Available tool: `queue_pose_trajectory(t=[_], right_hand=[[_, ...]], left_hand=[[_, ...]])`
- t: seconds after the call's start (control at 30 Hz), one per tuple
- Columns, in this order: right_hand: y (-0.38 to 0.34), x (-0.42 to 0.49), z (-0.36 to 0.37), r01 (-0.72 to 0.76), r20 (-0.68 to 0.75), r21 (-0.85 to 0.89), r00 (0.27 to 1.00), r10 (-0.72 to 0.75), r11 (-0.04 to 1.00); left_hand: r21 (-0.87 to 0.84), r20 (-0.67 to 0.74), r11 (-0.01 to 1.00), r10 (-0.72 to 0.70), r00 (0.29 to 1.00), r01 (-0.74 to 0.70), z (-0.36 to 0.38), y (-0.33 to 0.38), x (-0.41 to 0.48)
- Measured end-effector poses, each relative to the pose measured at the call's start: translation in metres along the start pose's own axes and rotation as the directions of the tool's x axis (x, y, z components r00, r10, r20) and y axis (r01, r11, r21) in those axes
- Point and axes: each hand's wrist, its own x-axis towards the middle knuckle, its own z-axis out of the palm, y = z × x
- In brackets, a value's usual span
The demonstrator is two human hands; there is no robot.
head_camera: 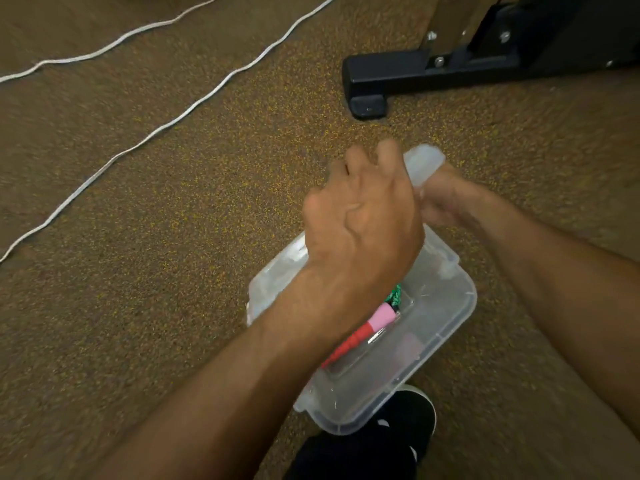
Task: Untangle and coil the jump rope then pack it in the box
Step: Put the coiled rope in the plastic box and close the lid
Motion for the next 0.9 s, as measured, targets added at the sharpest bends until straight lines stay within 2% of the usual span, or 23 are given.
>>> queue_pose_trajectory(t=[0.13, 0.27, 0.43, 0.6, 0.73, 0.9], right_hand=[[0.001, -0.011, -0.007, 0.013, 0.026, 0.117, 1.0, -0.016, 0.993], [0.0, -0.03, -0.019, 0.023, 0.033, -0.01, 0.999, -0.023, 1.0], [0.009, -0.038, -0.03, -0.036, 0.072, 0.025, 0.997, 0.034, 0.999], [0.02, -0.048, -0.028, 0.116, 0.099, -0.204, 0.99, -0.097, 0.972], [0.033, -0.055, -0.03, 0.176, 0.073, -0.215, 0.984, -0.164, 0.961], [0.047, -0.069, -0.03, 0.258, 0.051, -0.363, 0.965, -0.257, 0.895]], left_hand=[[-0.002, 0.025, 0.999, 0.041, 0.999, -0.041, 0.004, 0.018, -0.025], [0.009, 0.061, 0.998, 0.064, 0.996, -0.064, 0.013, 0.027, -0.045], [0.016, 0.153, 0.983, 0.177, 0.972, -0.182, 0.028, 0.041, -0.069], [0.034, 0.178, 0.975, 0.209, 0.962, -0.218, 0.044, 0.055, -0.081], [0.021, 0.237, 0.971, 0.228, 0.944, -0.24, 0.05, 0.06, -0.088], [0.036, 0.248, 0.963, 0.252, 0.935, -0.269, 0.063, 0.06, -0.101]])
